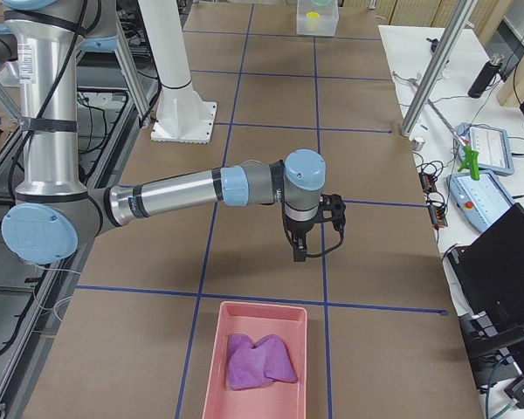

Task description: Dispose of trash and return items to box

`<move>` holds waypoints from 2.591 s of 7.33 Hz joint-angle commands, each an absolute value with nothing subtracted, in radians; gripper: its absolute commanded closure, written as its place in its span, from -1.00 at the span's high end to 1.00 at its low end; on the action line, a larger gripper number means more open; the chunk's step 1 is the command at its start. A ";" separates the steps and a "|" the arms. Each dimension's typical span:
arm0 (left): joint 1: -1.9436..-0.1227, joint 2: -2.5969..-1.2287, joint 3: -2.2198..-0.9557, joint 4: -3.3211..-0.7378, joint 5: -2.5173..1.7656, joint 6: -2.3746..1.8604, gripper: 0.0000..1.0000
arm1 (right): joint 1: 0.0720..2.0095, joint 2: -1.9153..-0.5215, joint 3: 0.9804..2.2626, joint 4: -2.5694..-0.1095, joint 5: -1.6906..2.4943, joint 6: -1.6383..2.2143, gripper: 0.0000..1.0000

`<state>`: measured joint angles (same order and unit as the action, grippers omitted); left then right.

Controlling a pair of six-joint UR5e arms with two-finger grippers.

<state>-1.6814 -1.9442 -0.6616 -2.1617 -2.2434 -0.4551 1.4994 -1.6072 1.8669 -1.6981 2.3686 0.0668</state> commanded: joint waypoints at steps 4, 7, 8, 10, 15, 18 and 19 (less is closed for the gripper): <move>-1.661 -1.921 -0.641 -2.206 -2.232 -0.466 -0.56 | 1.476 -1.606 1.891 -1.698 2.370 0.118 1.00; -1.651 -1.904 -0.656 -2.232 -2.237 -0.462 -0.13 | 1.473 -1.605 1.893 -1.698 2.370 0.120 1.00; -1.651 -1.896 -0.720 -2.223 -2.235 -0.468 -0.11 | 1.473 -1.605 1.902 -1.698 2.368 0.120 1.00; -1.651 -1.861 -1.082 -1.934 -2.290 -0.472 0.10 | 1.473 -1.611 1.949 -1.698 2.365 0.156 1.00; -1.374 -1.580 -1.880 -1.672 -2.419 -0.469 0.56 | 1.462 -1.621 1.962 -1.698 2.373 0.163 1.00; -1.350 -1.545 -1.960 -1.671 -2.387 -0.465 0.67 | 1.439 -1.631 1.960 -1.700 2.375 0.163 1.00; -1.351 -1.516 -1.962 -1.678 -2.367 -0.456 0.78 | 1.428 -1.631 1.957 -1.700 2.367 0.161 1.00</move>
<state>-1.3532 -1.5469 -1.9496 -1.6726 -2.3846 -0.4633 1.4399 -1.6292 1.9595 -1.6996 2.3719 0.1623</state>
